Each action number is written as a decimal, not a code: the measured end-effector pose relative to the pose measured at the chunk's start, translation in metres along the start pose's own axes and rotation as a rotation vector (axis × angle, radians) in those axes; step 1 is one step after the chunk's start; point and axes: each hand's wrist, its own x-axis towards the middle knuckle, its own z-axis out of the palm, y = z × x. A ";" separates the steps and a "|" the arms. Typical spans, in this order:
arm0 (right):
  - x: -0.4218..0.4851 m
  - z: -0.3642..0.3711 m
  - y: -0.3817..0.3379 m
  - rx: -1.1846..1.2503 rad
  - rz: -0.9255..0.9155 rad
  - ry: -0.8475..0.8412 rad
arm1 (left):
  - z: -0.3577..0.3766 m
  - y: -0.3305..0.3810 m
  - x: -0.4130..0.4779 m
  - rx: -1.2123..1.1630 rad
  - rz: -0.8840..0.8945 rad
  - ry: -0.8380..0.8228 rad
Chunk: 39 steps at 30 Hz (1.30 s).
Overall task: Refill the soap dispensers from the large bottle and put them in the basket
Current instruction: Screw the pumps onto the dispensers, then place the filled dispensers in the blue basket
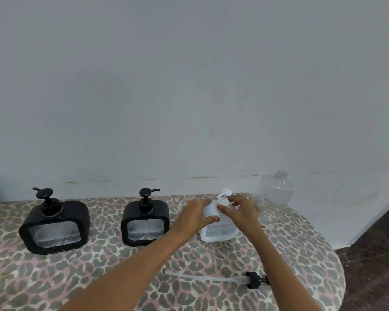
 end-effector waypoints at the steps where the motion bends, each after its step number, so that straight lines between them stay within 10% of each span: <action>1: 0.000 0.001 -0.001 -0.020 0.018 0.022 | 0.000 0.000 0.000 -0.001 -0.003 0.001; 39: -0.031 -0.018 -0.034 0.095 -0.002 0.220 | -0.043 0.018 -0.019 0.139 0.025 -0.030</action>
